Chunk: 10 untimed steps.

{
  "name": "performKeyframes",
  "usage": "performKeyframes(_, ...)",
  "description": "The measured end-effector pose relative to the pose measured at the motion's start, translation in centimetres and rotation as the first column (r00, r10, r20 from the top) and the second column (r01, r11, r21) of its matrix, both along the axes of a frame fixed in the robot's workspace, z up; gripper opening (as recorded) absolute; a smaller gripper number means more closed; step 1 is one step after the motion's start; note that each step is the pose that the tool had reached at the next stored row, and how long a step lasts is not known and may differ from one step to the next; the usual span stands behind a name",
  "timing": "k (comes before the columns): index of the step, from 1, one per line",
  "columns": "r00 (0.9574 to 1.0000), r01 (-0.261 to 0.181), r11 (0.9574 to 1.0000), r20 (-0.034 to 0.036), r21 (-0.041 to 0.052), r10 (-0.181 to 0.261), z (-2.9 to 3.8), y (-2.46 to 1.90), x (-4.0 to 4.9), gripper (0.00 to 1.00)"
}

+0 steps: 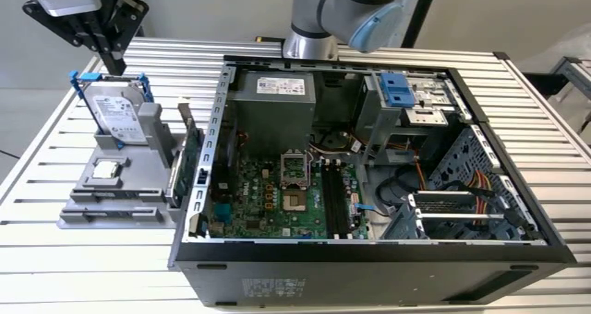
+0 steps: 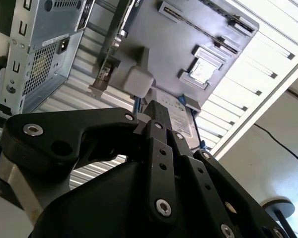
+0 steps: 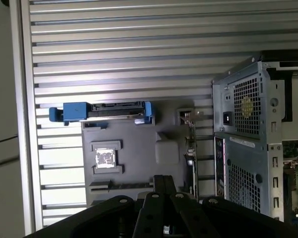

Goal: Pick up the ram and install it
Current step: 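Reach for the ram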

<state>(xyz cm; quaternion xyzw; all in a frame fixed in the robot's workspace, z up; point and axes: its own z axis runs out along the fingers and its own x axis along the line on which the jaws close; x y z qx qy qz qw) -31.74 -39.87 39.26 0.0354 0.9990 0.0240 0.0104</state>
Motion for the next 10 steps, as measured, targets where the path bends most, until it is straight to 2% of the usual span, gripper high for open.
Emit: performKeyframes(10,1.0000,0.000,1.0000,-0.0001,0.0000,0.000,0.00,0.00,-1.37,0.00)
